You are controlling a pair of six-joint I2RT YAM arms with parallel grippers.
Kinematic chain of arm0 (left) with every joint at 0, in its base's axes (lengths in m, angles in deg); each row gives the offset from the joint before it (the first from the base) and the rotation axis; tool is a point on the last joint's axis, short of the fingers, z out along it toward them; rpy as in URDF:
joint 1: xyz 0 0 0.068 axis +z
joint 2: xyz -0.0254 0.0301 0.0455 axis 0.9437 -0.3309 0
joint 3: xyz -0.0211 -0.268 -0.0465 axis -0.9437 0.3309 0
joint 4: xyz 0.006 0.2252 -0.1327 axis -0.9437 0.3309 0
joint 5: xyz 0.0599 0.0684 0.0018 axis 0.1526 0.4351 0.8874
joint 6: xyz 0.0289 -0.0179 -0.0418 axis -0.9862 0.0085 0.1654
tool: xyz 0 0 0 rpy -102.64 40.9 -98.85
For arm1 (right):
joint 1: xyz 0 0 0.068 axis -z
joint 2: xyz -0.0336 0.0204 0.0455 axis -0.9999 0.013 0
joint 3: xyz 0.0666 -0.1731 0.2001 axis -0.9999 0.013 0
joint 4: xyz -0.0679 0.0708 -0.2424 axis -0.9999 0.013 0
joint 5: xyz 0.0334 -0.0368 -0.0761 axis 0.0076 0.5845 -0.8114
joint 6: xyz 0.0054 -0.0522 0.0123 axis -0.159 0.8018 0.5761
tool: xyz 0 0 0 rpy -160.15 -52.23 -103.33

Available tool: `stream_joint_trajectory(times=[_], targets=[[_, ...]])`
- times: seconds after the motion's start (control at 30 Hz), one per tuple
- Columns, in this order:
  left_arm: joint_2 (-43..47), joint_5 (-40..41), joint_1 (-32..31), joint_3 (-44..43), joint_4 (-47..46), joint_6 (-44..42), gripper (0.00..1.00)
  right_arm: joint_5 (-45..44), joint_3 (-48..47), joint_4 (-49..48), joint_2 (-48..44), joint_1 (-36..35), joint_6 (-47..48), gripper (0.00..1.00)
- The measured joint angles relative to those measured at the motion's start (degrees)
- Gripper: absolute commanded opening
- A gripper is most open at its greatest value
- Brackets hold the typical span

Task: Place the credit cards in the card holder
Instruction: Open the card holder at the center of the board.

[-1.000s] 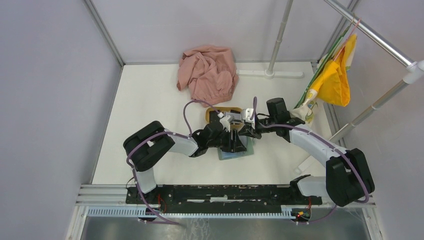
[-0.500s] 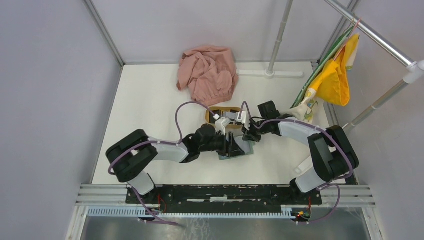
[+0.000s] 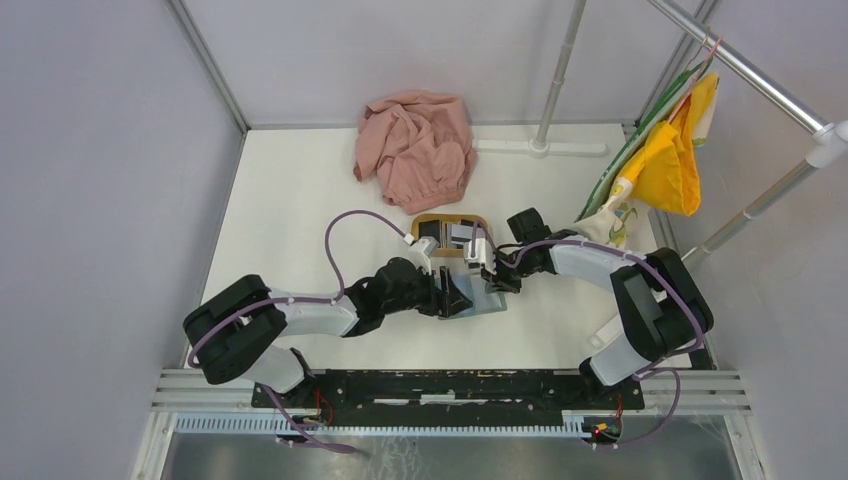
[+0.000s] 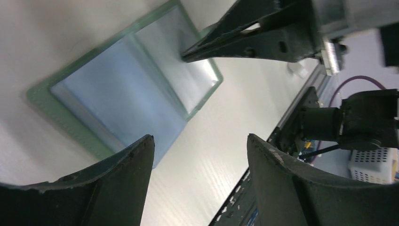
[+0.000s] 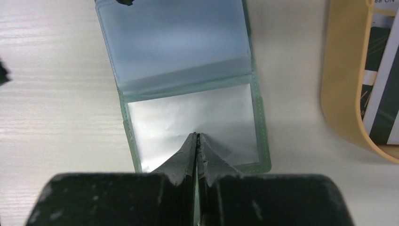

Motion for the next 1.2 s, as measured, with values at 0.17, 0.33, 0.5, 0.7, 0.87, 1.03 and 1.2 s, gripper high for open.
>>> stream_joint_trajectory(times=[0.17, 0.33, 0.5, 0.7, 0.87, 1.03, 1.2], targets=[[-1.5, 3.1, 0.0, 0.0, 3.2, 0.5, 0.81, 0.0, -0.5, 0.1, 0.7, -0.7, 0.2, 0.05], [-1.5, 5.6, 0.0, -0.7, 6.4, 0.8, 0.83, 0.0, -0.6, 0.1, 0.9, -1.0, 0.2, 0.05], [-2.2, 5.7, 0.0, -1.1, 6.9, 0.9, 0.82, 0.0, -0.6, 0.1, 0.9, -1.0, 0.2, 0.05], [-2.2, 5.7, 0.0, -1.1, 7.0, 0.9, 0.79, 0.0, -0.6, 0.1, 0.9, -1.0, 0.2, 0.05], [0.6, 5.8, 0.0, -1.1, 8.2, 0.9, 0.79, 0.0, -0.7, 0.1, 0.9, -1.1, 0.2, 0.05], [3.1, 5.8, 0.0, -1.1, 8.0, 0.9, 0.79, 0.0, -0.8, 0.2, 1.0, -1.2, 0.2, 0.05], [1.6, 5.8, 0.0, -1.1, 8.1, 0.9, 0.79, -0.1, -0.8, 0.2, 1.0, -1.3, 0.2, 0.05]])
